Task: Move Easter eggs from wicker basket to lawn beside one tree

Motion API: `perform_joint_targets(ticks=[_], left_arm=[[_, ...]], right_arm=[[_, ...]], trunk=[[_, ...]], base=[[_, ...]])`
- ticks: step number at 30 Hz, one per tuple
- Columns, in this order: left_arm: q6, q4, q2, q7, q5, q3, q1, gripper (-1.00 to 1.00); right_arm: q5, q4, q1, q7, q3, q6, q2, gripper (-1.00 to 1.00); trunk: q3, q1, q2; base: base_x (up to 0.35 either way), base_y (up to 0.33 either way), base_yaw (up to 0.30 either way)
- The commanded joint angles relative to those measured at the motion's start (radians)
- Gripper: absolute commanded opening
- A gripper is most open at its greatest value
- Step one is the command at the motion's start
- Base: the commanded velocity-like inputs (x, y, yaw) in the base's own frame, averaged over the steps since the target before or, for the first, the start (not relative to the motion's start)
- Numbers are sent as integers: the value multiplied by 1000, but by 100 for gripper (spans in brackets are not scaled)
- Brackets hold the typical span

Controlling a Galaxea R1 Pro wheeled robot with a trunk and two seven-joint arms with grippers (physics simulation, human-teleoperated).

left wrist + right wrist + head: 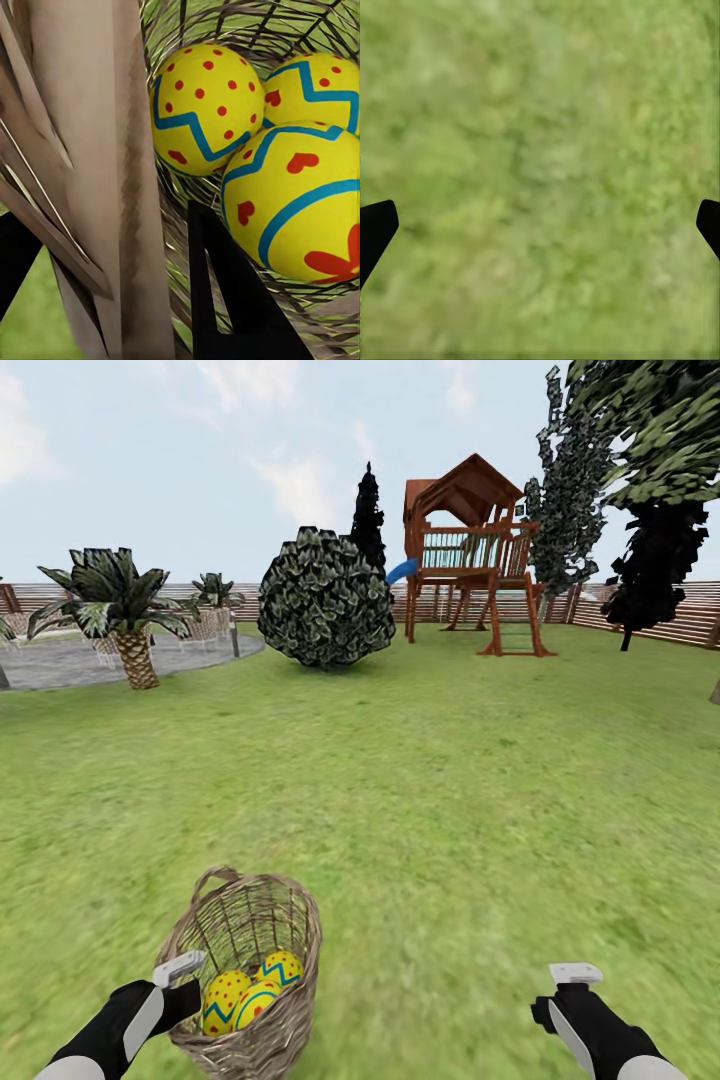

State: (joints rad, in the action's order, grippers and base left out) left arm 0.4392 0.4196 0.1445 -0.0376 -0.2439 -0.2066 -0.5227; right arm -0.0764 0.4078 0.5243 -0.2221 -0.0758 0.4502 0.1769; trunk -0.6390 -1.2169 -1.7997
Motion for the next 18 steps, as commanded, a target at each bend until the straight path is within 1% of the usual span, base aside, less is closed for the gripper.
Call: perform_joint_targets(ticks=[1, 5, 18], left_arm=[[6, 2, 0, -4, -13, -3, 0, -100], [6, 2, -1, -4, -13, -2, 0, -100], [6, 2, -2, -4, -12, -2, -1, -100]], right_arm=[[-8, 2, 0, -6, -8, 6, 1, 100], [-9, 2, 0, -3, -8, 8, 1, 100], [-11, 2, 0, -2, -6, 10, 3, 100]], trunk=[[2, 4, 7], [17, 19, 35], [58, 69, 126]], base=[[0, 0, -9], [0, 0, -180], [0, 0, -269]])
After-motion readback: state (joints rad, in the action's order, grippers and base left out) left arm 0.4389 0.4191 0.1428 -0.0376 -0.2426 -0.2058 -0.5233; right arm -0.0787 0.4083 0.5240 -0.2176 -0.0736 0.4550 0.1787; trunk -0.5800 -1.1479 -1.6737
